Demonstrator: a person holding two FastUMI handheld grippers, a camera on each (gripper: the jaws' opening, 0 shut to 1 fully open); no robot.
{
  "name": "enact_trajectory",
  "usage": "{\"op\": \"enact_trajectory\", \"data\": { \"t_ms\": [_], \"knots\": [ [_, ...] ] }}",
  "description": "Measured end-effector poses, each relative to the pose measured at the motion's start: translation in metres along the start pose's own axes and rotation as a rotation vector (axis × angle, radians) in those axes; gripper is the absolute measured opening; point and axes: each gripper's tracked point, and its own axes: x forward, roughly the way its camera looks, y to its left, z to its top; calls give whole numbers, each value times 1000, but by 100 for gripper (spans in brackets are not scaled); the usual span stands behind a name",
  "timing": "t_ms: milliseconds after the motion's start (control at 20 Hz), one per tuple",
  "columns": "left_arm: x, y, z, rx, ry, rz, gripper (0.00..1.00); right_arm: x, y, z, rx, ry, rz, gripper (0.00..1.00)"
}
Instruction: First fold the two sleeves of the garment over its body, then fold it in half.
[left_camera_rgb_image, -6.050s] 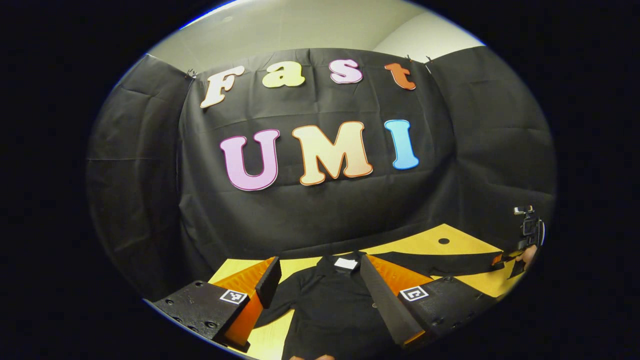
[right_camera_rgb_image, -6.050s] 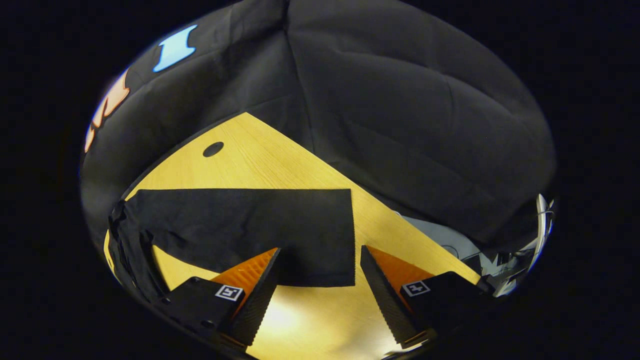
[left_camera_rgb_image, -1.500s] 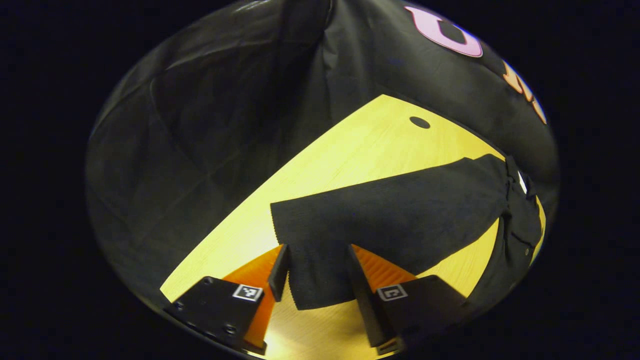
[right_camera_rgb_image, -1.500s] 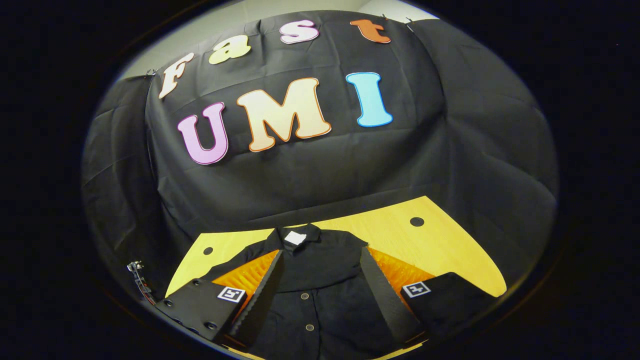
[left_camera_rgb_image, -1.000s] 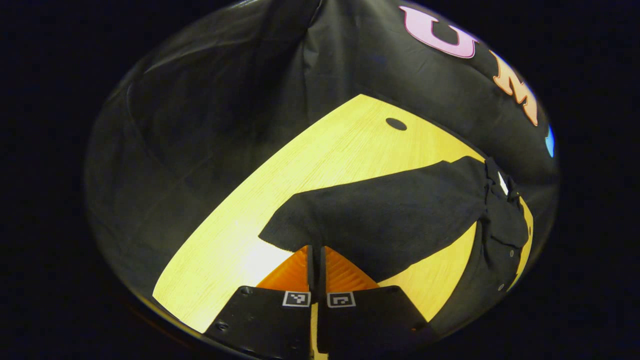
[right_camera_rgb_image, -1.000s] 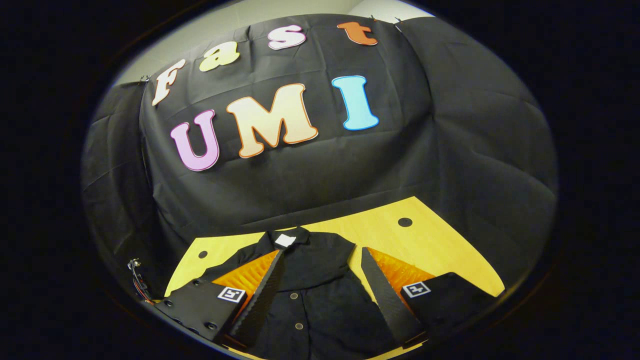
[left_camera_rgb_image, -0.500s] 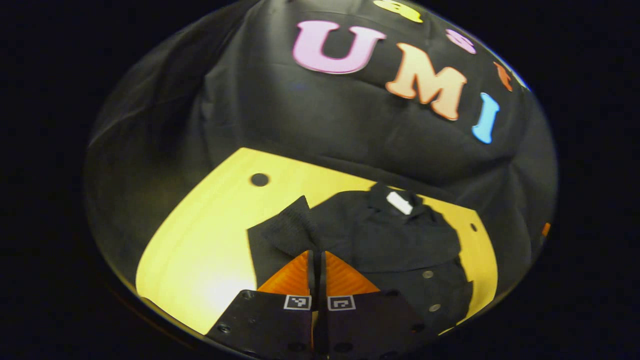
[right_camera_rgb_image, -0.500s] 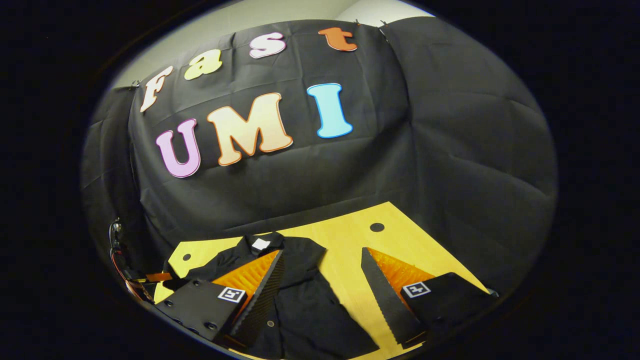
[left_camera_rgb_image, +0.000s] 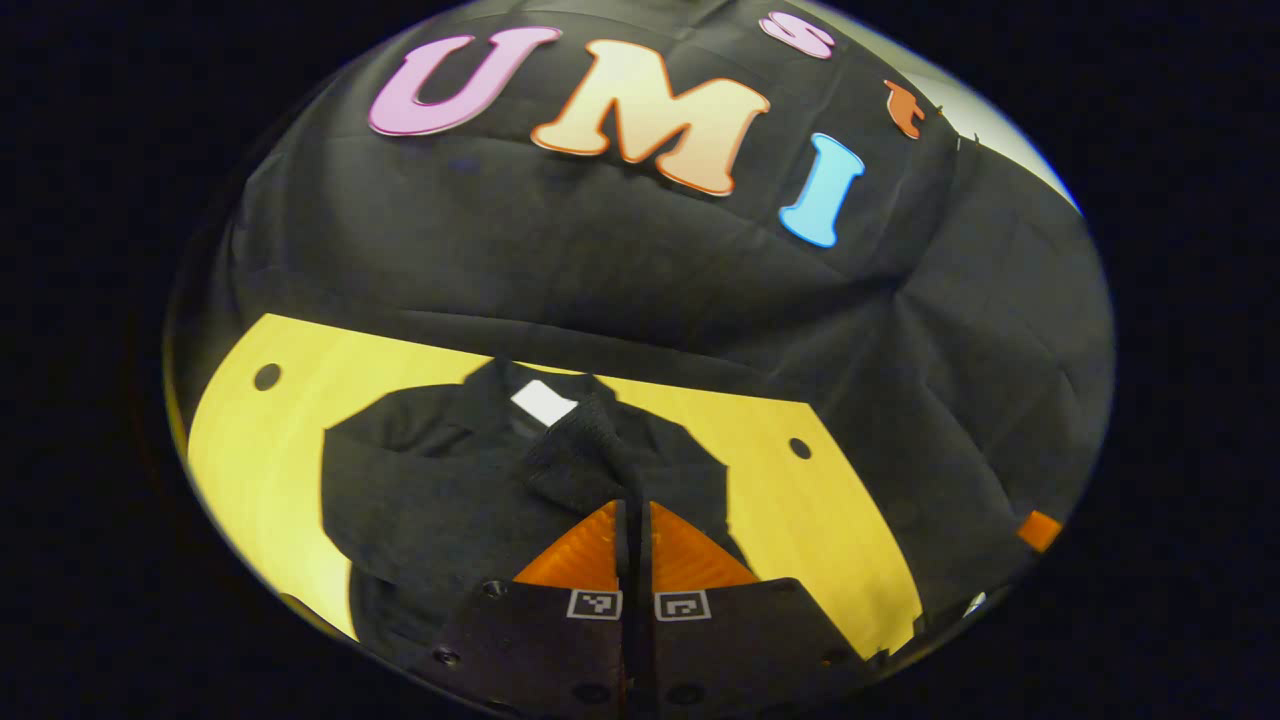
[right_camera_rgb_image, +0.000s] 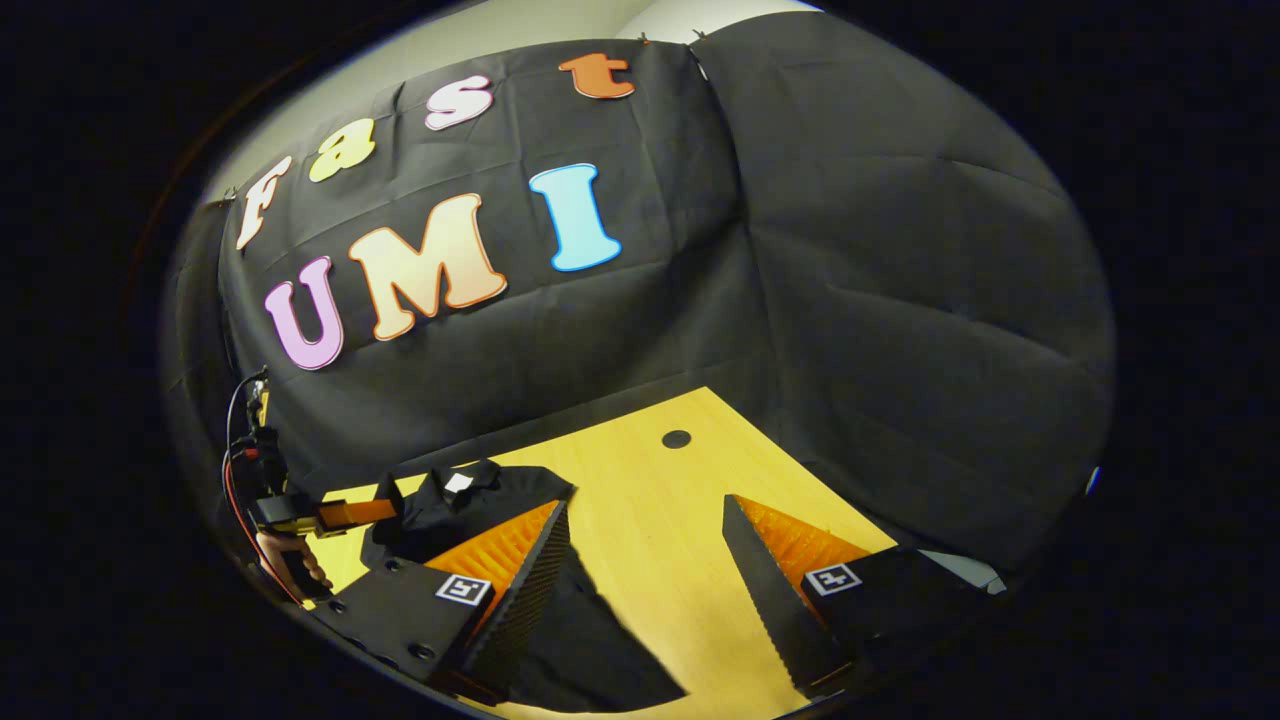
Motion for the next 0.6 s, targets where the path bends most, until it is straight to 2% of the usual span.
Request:
{"op": "enact_trajectory", "data": {
  "t_ms": [100,150,200,250,300,350,450,500,550,600],
  "knots": [
    [23,-26,-1,3,-6,-11,0,4,-11,-6,2,18,-5,98],
    [29,-41,-2,-7,0,-46,5,4,-17,-8,0,23,-7,98],
    [36,-52,-3,-12,-11,-58,27,5,-19,-9,-3,25,-7,98],
    [41,-57,-1,-7,-23,-54,50,8,-21,-9,-3,28,-4,92],
    [43,-59,0,4,-29,-46,73,10,-20,-10,-3,32,2,98],
    [44,-61,0,12,-26,-41,95,13,-18,-13,-3,37,6,98],
    [41,-62,-2,27,-23,-47,95,15,-15,-21,-8,49,16,98],
    [36,-64,0,34,-34,-60,95,18,-12,-26,-11,59,22,92],
    [30,-66,1,44,-47,-77,96,22,-9,-32,-15,73,27,98],
    [22,-64,3,61,-61,-83,96,24,-6,-39,-20,90,33,98]
  ]
}}
